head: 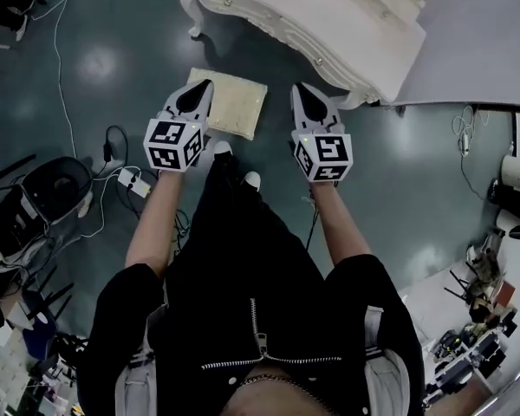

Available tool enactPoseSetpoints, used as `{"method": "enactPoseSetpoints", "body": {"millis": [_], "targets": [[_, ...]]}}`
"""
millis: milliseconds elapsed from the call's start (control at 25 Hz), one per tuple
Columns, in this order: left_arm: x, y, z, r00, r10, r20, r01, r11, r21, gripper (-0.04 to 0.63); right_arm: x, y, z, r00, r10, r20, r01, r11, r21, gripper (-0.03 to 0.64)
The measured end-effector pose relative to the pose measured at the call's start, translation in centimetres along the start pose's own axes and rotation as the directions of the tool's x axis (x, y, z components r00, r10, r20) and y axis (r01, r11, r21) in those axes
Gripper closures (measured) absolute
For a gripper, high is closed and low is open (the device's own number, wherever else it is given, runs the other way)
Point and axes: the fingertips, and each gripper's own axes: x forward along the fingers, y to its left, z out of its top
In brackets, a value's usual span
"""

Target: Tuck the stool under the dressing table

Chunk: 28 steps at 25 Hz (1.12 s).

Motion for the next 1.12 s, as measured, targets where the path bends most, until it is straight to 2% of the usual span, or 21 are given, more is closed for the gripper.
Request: {"method": "enactPoseSetpoints", "body": {"millis": [120,240,400,520,600,680,800,920,1040,1120], "targets": [[0.1,1.3,-3.4,0.999,0.013,-0.041,-0.016,0.996,-0.090,0.574,0.8,1.0,-2.3,0.999,0.016,-0.048,-0.015,1.000,0.017,0.611],[0.1,2.8,-6.4,0.997,0.031,-0.065,-0.042,0.982,-0.185,0.574,1.8,1.6,-4.0,0.996,0.035,-0.086,-0.033,0.999,0.021,0.609],[0.4,4.2,-10.3,0.994,0.037,-0.101,-0.060,0.969,-0.241,0.574,3.0,2.4,-5.7,0.991,0.059,-0.119,-0.056,0.998,0.029,0.609],[0.9,4.8,-13.1,0.994,0.010,-0.111,-0.047,0.943,-0.331,0.572,3.8,2.8,-6.6,0.988,0.068,-0.136,-0.064,0.997,0.036,0.609],[1.3,5.3,-14.5,0.995,0.001,-0.102,-0.044,0.905,-0.423,0.561,4.2,3.2,-7.1,0.986,0.076,-0.148,-0.072,0.997,0.035,0.609],[2.0,5.8,-15.8,0.996,-0.017,-0.083,-0.029,0.850,-0.525,0.399,4.7,3.5,-7.7,0.983,0.086,-0.162,-0.083,0.996,0.030,0.609],[2.7,6.0,-18.2,0.996,-0.051,-0.078,-0.010,0.768,-0.640,0.324,5.3,4.2,-8.6,0.977,0.101,-0.188,-0.099,0.995,0.023,0.609],[3.1,6.7,-21.0,0.995,-0.047,-0.091,-0.033,0.695,-0.718,0.307,5.9,4.5,-9.5,0.972,0.108,-0.208,-0.106,0.994,0.021,0.609],[2.7,8.3,-24.4,0.993,-0.009,-0.117,-0.090,0.589,-0.803,0.304,6.6,5.0,-10.7,0.967,0.119,-0.225,-0.113,0.993,0.037,0.609],[2.9,9.0,-26.6,0.991,0.007,-0.135,-0.118,0.534,-0.837,0.301,7.0,5.0,-11.7,0.962,0.123,-0.243,-0.115,0.992,0.046,0.609]]}}
